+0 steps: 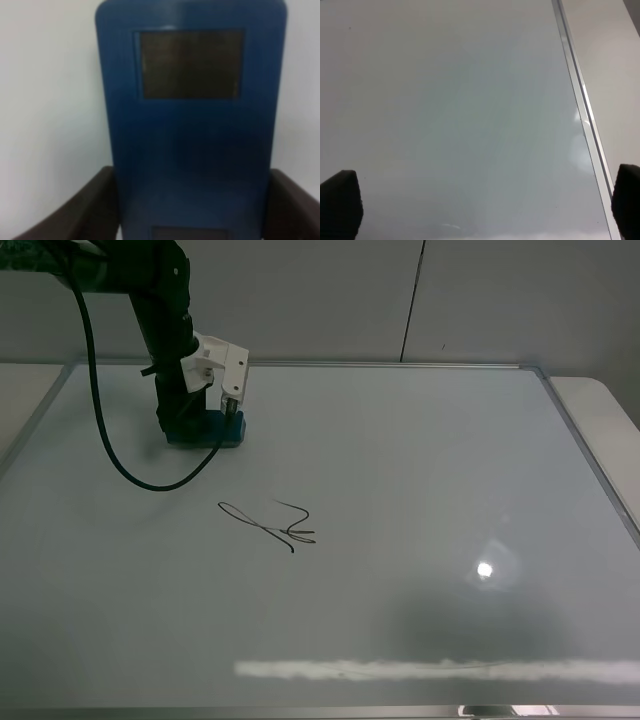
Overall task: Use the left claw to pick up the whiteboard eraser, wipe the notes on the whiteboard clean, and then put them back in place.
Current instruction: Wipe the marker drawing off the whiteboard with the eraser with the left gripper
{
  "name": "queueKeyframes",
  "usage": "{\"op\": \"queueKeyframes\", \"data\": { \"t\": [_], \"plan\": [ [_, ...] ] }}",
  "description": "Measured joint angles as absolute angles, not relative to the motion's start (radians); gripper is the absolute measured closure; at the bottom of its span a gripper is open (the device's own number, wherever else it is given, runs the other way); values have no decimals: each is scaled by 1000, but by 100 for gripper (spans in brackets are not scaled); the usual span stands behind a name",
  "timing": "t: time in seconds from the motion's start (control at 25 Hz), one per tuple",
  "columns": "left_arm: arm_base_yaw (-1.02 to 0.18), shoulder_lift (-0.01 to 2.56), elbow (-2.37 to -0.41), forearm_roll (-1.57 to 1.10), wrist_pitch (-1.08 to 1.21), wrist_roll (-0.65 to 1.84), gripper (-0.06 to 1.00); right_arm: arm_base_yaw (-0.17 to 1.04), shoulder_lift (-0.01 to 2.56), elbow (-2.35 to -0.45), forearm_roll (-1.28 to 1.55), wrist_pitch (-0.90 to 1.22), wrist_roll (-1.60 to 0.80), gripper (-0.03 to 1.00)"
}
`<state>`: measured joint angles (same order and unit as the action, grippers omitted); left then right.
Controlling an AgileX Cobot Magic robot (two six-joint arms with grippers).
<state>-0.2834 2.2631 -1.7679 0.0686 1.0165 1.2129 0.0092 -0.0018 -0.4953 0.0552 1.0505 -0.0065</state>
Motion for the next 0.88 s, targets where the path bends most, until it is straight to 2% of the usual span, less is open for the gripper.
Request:
{"op": "queueKeyframes", "data": {
  "t": [0.2,0.68,0.88],
  "plan": [
    [-293,2255,-1775,68,1057,1094,38,9,-2,-495,55,1050,-7,-3],
    [-393,2070,-1775,114,1194,348,38,9,-2,-495,55,1050,-7,-3],
    [-465,1961,-1697,144,1199,188,38,9,-2,-495,55,1050,-7,-3]
  ]
}}
